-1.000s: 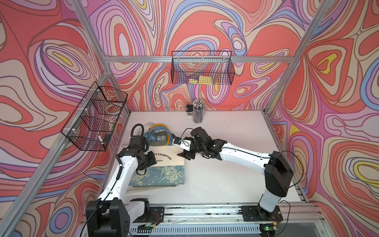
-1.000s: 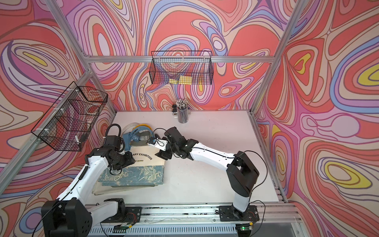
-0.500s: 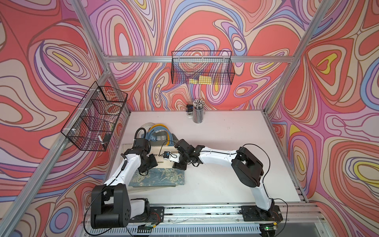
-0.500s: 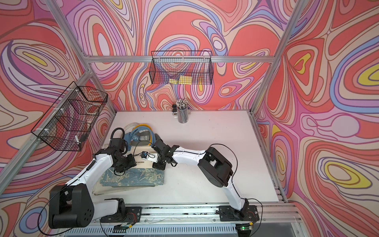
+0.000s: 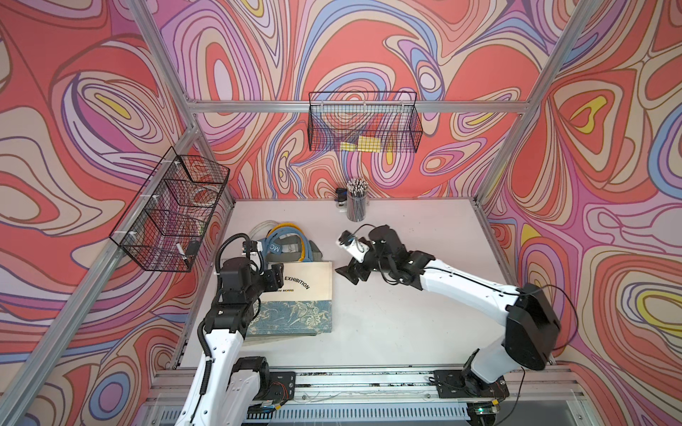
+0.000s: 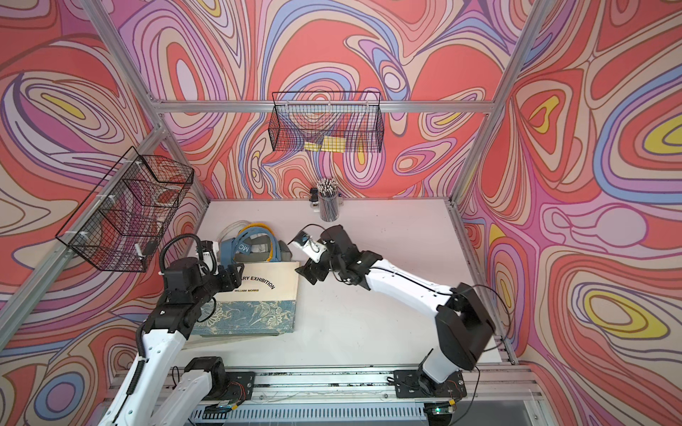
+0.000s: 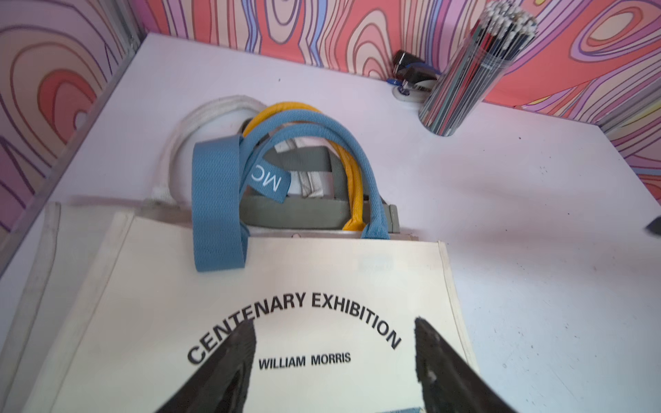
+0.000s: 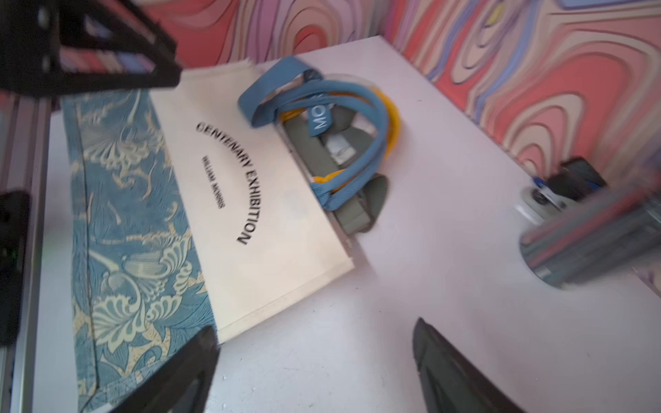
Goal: Put away the canvas bag
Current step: Place the canvas bag at the center of the board, then reset both arms
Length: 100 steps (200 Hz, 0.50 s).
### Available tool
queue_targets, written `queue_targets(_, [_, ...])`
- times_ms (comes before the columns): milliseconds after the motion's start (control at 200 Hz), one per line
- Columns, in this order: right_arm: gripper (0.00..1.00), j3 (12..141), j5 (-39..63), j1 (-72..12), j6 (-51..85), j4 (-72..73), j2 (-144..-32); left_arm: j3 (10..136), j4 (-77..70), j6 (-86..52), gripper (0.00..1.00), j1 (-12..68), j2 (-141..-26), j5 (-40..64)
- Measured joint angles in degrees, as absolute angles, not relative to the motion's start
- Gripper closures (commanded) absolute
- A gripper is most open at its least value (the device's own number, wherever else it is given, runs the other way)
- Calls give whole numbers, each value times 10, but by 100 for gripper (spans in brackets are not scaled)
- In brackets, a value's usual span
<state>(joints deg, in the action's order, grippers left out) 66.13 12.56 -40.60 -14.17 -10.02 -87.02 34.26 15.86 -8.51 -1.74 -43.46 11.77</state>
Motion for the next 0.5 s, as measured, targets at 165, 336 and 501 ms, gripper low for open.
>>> queue_targets(165, [2,557,106,-257,-111,-60,-782,236,-9,-55,1,-15,-513,94])
queue_targets(336, [2,431,74,-101,-81,33,-789,183,-163,-51,1,-15,-646,63])
queue_targets(501, [2,352,51,-57,-68,198,-893,188,-299,-42,1,-7,-749,45])
